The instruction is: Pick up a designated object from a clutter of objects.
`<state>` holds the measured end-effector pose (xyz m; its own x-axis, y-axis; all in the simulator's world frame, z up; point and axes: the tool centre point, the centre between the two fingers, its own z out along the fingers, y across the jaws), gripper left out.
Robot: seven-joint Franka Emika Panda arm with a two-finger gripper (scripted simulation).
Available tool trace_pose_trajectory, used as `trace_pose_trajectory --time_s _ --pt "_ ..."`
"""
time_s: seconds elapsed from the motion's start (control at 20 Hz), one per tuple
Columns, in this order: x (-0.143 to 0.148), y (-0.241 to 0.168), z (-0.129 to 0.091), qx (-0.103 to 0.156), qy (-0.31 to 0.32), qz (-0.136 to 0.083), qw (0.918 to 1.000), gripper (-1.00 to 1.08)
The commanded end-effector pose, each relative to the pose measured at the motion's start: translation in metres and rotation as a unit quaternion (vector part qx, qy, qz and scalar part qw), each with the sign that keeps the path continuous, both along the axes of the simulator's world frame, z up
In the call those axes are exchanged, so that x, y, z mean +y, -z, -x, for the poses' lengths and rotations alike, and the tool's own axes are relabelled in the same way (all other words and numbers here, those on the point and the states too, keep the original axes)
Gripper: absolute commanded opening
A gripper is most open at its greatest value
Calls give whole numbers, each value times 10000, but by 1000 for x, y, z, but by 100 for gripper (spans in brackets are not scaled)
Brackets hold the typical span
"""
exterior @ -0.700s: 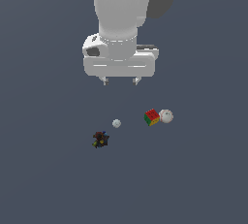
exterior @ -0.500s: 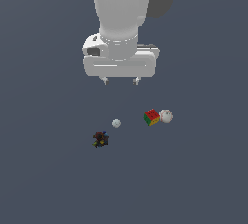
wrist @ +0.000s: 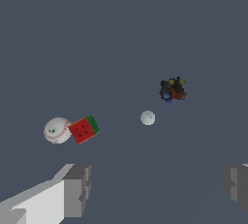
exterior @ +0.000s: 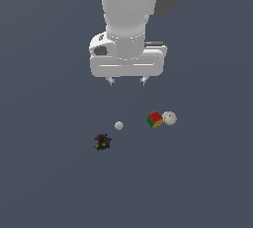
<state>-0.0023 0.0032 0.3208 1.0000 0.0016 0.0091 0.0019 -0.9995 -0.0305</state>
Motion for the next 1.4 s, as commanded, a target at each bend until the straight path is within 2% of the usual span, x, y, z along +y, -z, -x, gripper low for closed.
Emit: trace_pose_trajectory --time_s 0.0,0.45,0.6,0.75,0.85,0.95,1.35 --pt "0 0 0 0 -2 0 10000 100" --pt "24 29 -6 4 -638 100 9979 100" --pt "41 48 -8 8 -1076 157 9941 100" --pt "63 72 -10 11 -1635 213 9863 100" --pt "81 92 -9 13 -2075 246 9779 100" --pt "102 113 -7 14 -2566 269 9661 100" --pt "175 185 16 -6 -4225 243 9061 100"
